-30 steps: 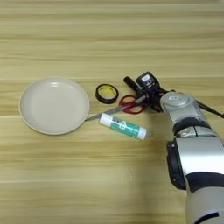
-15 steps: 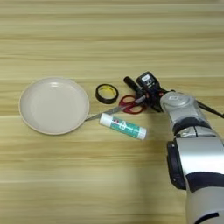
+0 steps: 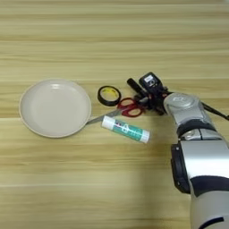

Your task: Move the objects on the table

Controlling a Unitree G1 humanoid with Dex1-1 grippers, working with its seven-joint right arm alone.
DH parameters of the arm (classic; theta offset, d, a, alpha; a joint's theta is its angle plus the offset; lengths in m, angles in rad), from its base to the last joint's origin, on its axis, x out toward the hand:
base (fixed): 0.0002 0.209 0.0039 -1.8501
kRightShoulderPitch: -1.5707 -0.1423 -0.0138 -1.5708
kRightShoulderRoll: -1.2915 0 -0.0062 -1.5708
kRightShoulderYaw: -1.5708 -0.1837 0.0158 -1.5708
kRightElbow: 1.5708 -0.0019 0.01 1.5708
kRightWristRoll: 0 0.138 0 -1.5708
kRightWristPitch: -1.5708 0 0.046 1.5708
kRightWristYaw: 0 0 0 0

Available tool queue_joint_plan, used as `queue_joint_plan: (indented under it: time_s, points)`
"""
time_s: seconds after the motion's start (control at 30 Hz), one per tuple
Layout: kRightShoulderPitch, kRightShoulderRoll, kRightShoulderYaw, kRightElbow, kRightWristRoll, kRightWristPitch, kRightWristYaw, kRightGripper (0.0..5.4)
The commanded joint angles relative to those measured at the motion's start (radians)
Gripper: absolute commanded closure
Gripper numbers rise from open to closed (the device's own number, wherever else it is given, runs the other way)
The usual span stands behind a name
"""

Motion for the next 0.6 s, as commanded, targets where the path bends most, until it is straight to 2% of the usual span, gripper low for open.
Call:
queue_joint_plan:
  time_s: [0.03, 0.5, 0.6]
  points:
    - [-0.087, -0.030, -0.029, -0.062, 0.042, -0.038, 0.030, 2.45]
    - [-0.104, -0.014, -0.089, -0.142, 0.129, -0.111, 0.156, 0.86]
    - [-0.103, -0.005, -0.112, -0.180, 0.173, -0.123, 0.212, 0.57]
